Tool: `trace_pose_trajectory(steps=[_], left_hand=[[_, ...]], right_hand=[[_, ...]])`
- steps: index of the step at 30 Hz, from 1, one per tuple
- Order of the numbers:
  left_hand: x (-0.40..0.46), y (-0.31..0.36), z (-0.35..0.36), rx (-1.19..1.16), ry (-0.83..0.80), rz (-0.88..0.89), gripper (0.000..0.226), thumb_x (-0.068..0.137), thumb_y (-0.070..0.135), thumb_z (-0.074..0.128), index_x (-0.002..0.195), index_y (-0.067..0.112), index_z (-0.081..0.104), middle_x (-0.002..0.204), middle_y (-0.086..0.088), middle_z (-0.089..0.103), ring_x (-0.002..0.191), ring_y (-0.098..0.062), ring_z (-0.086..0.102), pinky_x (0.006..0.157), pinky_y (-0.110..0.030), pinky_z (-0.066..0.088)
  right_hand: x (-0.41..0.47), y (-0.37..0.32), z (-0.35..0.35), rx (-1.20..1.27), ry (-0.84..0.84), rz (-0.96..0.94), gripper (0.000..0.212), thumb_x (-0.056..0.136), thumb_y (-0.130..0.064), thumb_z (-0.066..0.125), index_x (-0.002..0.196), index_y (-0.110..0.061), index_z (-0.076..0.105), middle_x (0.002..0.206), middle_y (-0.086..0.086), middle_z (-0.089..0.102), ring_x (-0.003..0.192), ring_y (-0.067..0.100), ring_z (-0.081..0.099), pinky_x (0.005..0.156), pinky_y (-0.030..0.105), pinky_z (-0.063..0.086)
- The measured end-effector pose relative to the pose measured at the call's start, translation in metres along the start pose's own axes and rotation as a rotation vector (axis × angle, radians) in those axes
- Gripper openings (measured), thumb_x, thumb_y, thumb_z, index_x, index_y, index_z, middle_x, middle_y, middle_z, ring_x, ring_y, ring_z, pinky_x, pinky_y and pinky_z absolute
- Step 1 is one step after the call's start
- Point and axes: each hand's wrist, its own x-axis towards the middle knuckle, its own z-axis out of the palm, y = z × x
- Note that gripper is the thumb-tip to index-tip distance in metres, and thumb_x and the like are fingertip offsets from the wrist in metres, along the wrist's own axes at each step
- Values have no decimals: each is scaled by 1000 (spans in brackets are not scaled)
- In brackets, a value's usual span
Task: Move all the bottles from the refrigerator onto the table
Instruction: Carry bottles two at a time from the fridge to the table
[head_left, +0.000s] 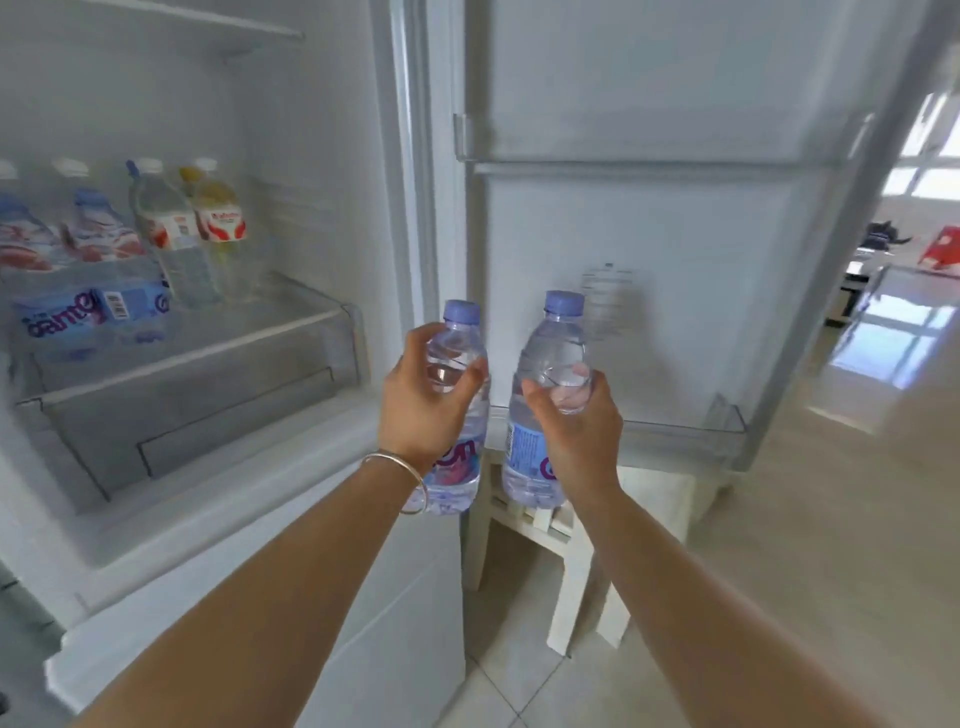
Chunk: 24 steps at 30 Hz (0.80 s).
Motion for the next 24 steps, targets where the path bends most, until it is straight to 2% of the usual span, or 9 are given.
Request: trace_pose_trajectory(steps=[4,7,10,12,14,17,20,22,24], left_hand=[[-30,44,76,-130,-107,17,37,81,28,68,111,24,48,95,4,65,70,9,61,66,-4,44],[-56,76,139,-185,-193,23,35,82,26,68,111,24,48,93,8,65,72,12,59,67,-4,44],[-83,110,205,-236,-232,11,37,81,26,69,113,21,50,91,10,65,71,10,59,68,-6,45],[-99,131,248,-255,-243,-15,37,81,28,69,112,21,50,87,11,65,72,10,59,71,-10,47],[-113,149,293,-269,-265,-40,35,81,32,68,110,25,50,85,13,65,73,11,59,73,-15,48],[-129,171,352,-296,-288,-63,30,82,32,67,106,28,49,84,14,64,70,12,58,70,-10,47],[-136,182,407,-310,-306,-100,32,82,30,68,108,20,52,88,5,68,73,7,61,70,-9,47],[-136,183,442,-302,-335,-108,34,81,32,68,109,22,51,90,2,69,74,3,63,72,-14,49],[-130,181,475,-292,-358,-117,34,81,32,69,108,26,49,89,6,67,71,8,60,68,-9,47]], right_hand=[[3,14,-93,-62,136,22,39,73,-35,75,101,-18,55,80,-13,58,74,3,57,61,7,41],[7,22,-164,-125,239,50,45,71,-39,75,105,-16,56,86,-6,60,80,13,58,68,20,39],[16,36,-238,-151,299,77,45,68,-40,76,101,-15,58,86,-2,64,82,17,61,69,23,43],[25,46,-288,-183,313,104,45,67,-41,77,99,-16,58,85,-2,64,82,17,61,73,28,47],[35,57,-337,-210,313,112,43,68,-40,77,98,-17,56,81,-4,61,78,16,60,71,25,46],[52,74,-398,-246,314,116,44,69,-40,77,99,-17,55,76,-11,58,73,10,58,67,21,41],[73,94,-444,-274,330,134,47,69,-42,76,102,-16,56,74,-11,59,73,10,58,70,23,41],[90,111,-466,-287,332,155,49,69,-43,75,103,-14,55,73,-10,58,74,13,59,73,25,43],[112,129,-481,-294,329,176,49,70,-44,75,102,-13,55,74,-7,59,75,15,59,73,26,44]])
